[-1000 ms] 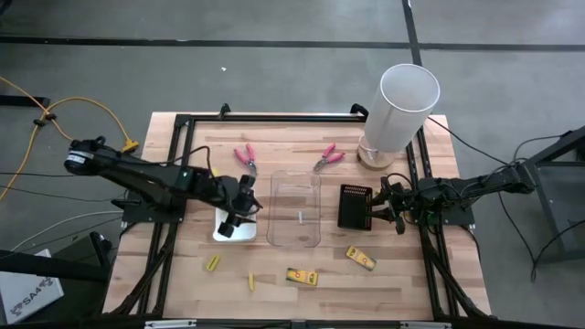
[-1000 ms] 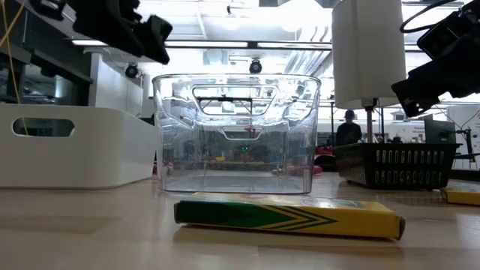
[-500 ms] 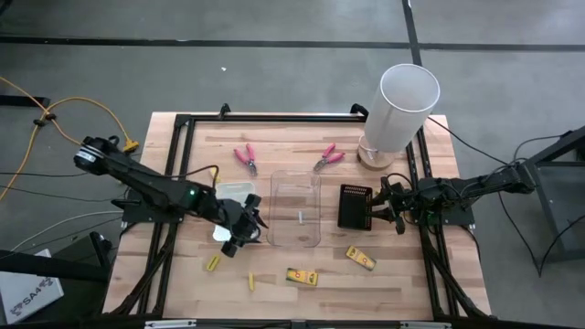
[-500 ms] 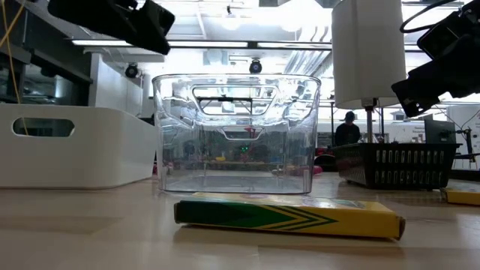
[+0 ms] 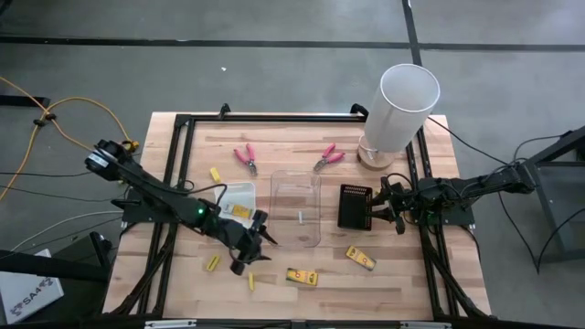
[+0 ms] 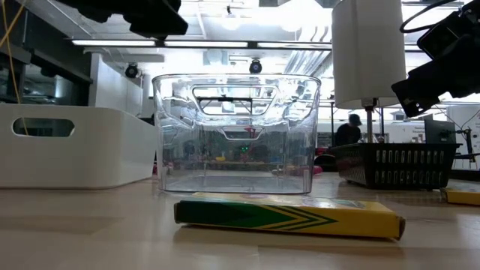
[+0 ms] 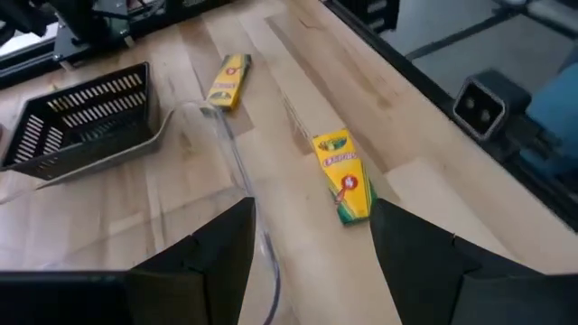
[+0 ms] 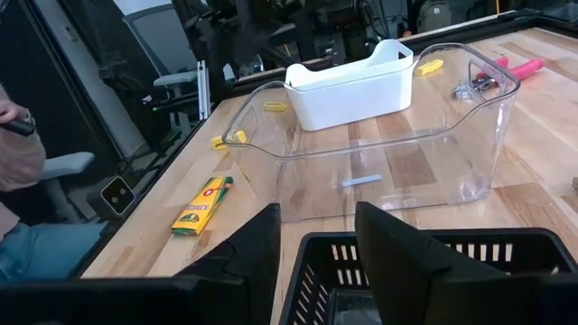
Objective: Pick & Place School Supplies
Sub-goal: Put the crayon box into the white bin
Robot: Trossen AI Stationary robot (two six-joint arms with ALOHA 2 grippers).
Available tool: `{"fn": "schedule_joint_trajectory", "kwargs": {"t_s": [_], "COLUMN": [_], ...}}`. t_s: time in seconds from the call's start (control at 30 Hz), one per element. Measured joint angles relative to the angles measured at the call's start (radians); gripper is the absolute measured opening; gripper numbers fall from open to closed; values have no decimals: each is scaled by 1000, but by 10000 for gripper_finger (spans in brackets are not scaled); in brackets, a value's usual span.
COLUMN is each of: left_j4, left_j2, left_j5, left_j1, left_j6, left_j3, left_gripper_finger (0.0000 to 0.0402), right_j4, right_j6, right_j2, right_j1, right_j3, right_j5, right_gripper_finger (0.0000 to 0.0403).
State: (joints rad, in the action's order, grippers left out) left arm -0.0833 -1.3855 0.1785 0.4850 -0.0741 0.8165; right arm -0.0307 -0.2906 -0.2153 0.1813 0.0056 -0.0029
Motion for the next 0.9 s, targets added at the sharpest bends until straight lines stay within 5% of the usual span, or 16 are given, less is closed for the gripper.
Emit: {"fn": "schedule_joint_trajectory", "kwargs": {"t_s": [0.33, 0.9], "left_j4": [-9, -123], "left_j2": [-1, -22], "left_j5": [100, 114], "left_j1": [-6, -18], "left_j6": [101, 181], "left_j3": [0, 0], "left_gripper_finger": [212, 212], "right_j4": [0, 0], "right_j6": [0, 0], "right_j2": [0, 0], "right_j1": [0, 0], "right_j3": [0, 0], "right_j5": [0, 0], "right_gripper_finger": [136, 136]}}
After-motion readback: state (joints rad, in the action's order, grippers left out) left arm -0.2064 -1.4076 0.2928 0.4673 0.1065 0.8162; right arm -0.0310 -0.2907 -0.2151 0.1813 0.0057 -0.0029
